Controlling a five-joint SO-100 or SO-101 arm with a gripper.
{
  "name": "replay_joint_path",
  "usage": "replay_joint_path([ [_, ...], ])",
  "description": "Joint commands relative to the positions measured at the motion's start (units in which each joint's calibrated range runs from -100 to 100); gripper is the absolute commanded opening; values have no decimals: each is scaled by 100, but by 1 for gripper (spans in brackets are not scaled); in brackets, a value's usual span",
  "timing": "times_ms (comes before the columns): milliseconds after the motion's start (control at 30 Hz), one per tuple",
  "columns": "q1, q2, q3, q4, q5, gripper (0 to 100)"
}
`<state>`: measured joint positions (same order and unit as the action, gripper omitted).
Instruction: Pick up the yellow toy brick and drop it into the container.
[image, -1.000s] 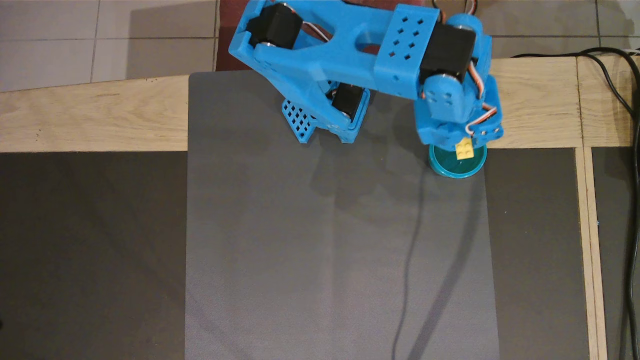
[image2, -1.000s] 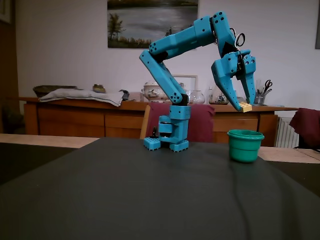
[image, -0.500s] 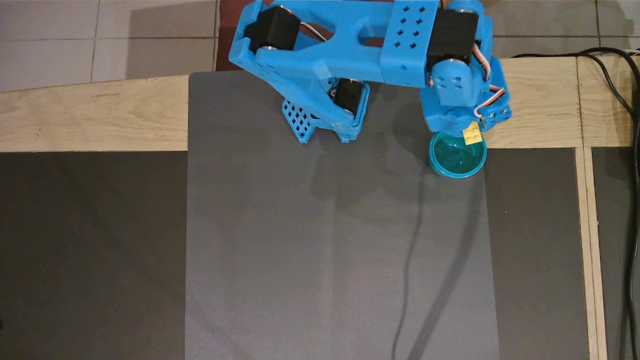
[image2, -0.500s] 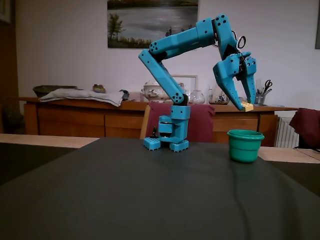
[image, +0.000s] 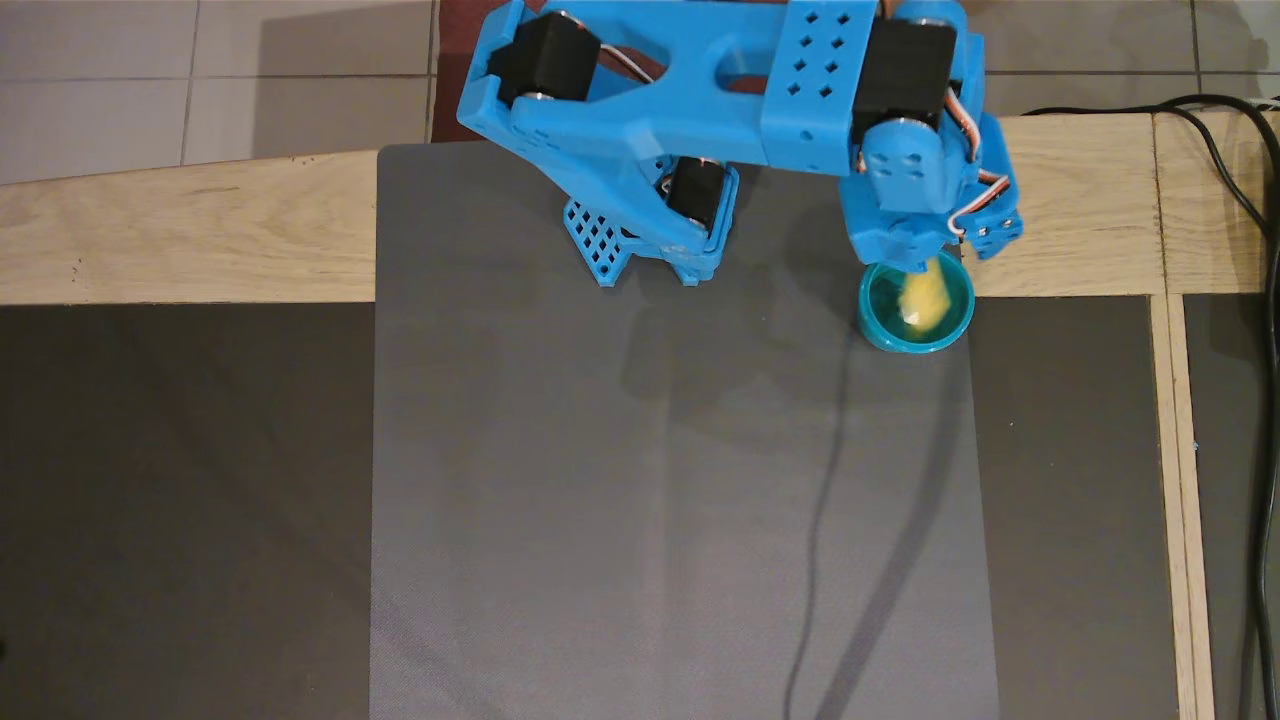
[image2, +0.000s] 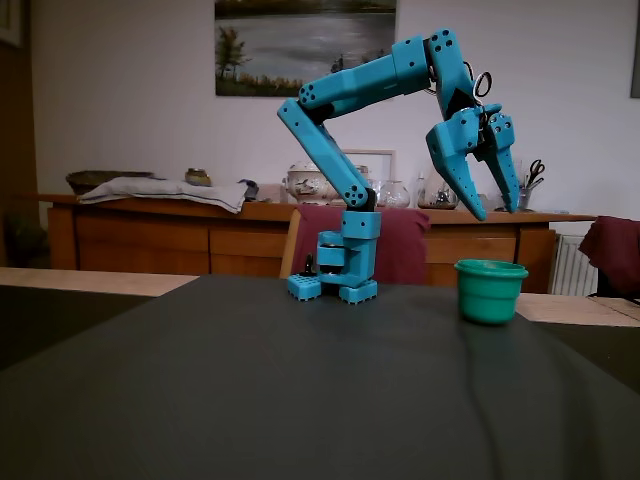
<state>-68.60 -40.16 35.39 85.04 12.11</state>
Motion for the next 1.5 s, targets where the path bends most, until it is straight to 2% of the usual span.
replay_joint_path([
  [0,24,36,-154,-24,7,15],
  [200,32,-6,-154,-50,7,14],
  [333,202,-65,-263,-77,-61,0],
  [400,929,-73,-461,-192,-291,0],
  [700,3150,-141,-1580,-112,-416,0],
  [967,5347,-1793,-1508,-557,-422,0],
  [1133,6345,-2906,-1481,-637,-427,0],
  [1267,6686,-3648,-858,-956,-490,0],
  [1467,6825,-4997,1317,-2129,-657,0],
])
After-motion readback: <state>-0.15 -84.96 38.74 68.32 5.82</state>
